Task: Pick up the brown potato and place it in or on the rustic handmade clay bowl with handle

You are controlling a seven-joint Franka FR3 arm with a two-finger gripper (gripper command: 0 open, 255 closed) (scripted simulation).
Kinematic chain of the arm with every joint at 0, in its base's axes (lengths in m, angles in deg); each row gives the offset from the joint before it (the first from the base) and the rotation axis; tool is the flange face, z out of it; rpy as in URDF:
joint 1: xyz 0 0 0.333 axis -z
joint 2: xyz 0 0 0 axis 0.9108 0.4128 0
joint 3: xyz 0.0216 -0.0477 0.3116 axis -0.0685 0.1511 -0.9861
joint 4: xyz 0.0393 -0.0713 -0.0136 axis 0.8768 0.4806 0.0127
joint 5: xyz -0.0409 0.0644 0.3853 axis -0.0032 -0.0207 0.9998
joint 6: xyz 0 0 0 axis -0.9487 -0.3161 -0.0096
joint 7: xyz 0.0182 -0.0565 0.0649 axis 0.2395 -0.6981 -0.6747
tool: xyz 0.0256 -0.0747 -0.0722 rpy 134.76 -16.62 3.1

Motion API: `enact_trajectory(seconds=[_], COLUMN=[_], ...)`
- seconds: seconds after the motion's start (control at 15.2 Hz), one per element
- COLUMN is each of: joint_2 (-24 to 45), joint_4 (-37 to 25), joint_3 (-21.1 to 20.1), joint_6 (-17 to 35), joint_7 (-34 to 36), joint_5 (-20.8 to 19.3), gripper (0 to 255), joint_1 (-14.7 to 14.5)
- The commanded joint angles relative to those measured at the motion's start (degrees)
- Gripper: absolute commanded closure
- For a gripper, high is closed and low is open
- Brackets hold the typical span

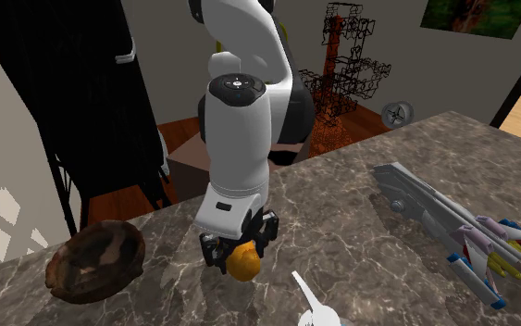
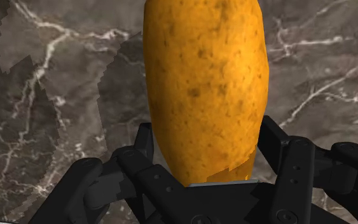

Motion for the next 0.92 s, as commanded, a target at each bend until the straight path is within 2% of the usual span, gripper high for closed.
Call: enact_trajectory(seconds=[0.0, 0.33, 0.86], joint_2=[0.02, 0.01, -2.51], joint_4=[0.01, 0.06, -2.42], joint_3=[0.01, 0.01, -0.28], joint_6=[-0.02, 0.02, -4.95], joint_7=[0.00, 0.00, -0.48], joint_5=[0.00, -0.01, 0.56], gripper=[255, 255, 255], joint_1=[0.01, 0.01, 0.13])
